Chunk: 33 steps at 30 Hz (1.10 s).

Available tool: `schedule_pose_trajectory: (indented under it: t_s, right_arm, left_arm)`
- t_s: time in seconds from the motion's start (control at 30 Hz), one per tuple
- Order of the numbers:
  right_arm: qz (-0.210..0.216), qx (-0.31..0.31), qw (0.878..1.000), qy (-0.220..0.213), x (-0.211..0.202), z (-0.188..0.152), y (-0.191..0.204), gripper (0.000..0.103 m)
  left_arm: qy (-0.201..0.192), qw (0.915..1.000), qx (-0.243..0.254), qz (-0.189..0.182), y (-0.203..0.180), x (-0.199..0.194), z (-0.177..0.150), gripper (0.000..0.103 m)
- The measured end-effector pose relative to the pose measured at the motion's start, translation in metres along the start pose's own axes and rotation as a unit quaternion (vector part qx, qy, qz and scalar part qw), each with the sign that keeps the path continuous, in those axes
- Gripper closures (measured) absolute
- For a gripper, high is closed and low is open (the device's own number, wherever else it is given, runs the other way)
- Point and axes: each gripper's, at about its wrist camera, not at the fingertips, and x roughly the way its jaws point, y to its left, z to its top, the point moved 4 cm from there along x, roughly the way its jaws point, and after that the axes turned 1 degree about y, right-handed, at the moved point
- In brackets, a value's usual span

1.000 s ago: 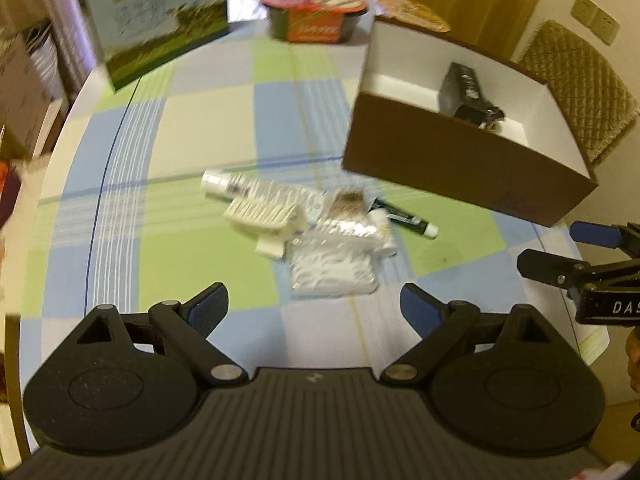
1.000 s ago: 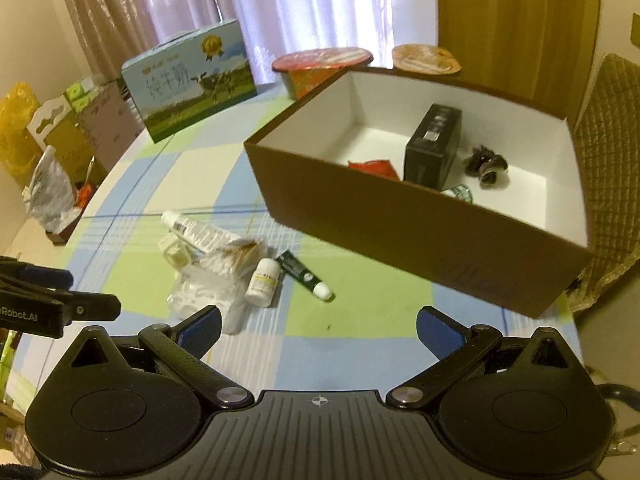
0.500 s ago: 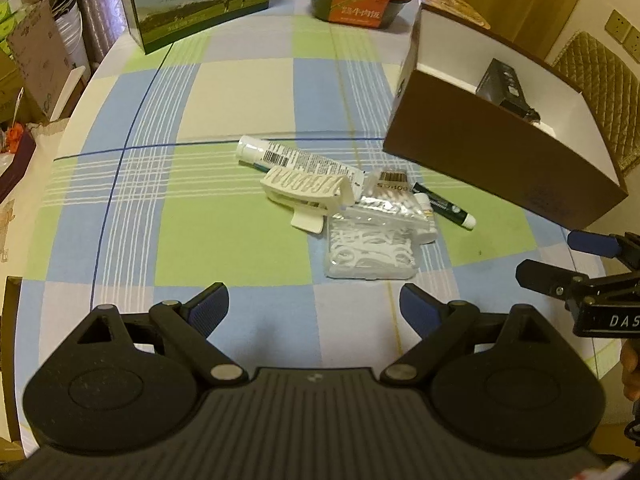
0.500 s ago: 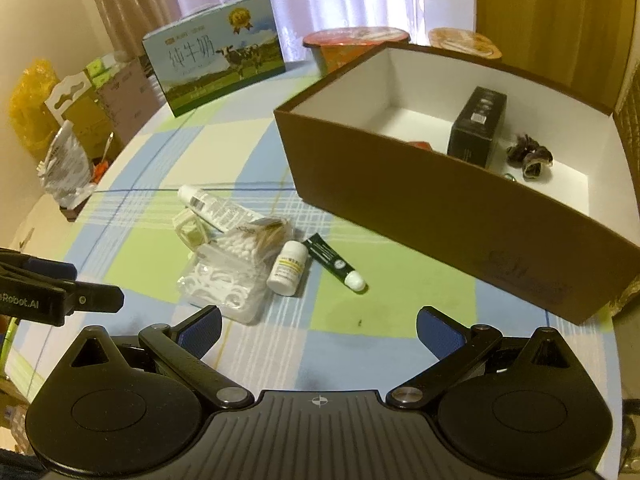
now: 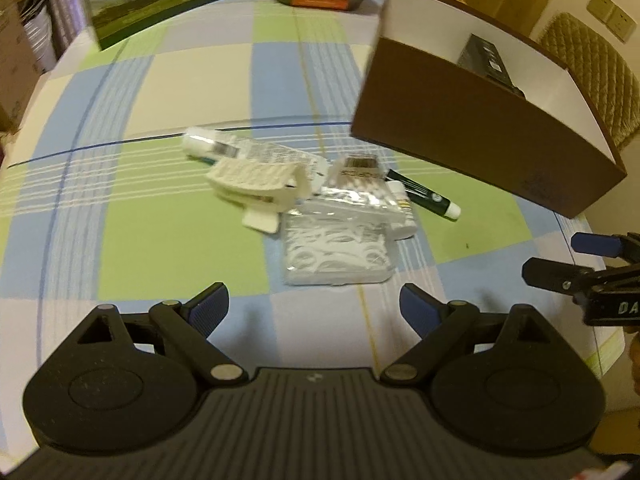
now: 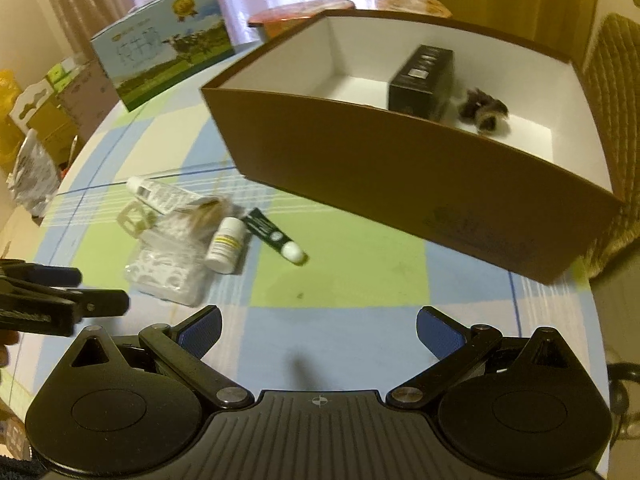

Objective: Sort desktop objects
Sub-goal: 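Move both open tools back toward the items lying beside the brown box, then close the left tool on the clear floss-pick box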

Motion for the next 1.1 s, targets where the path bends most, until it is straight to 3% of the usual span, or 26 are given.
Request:
schedule_pose_trajectory:
  t_s: [0.5,0.6,0.97,1.1]
  right_arm:
    - [-0.013,0.037,0.999,0.018,0.003,-0.007,-0.039,0.002]
    - [-0.012,0.036,0.999,0.022,0.005,-0.007,-0.041,0.002]
    - [0.012,0.011,0.999,0.029,0.018,0.001,-0.026,0.002]
    - [0.023,-0.002,0.999,0.033,0.025,0.004,-0.015,0.002]
  left_arm:
    - [-0.002,0.9995,0.022,0.022,-0.028,0.060,0.014,0.013]
    - [-0.010,0.9986,0.033,0.040,-0.030,0.065,0.015,0.020]
    - [-0.009,0.9970,0.058,0.050,-0.006,0.044,-0.020,0.020]
    - [0.000,0.9976,0.024,0.065,0.022,0.031,-0.035,0.020]
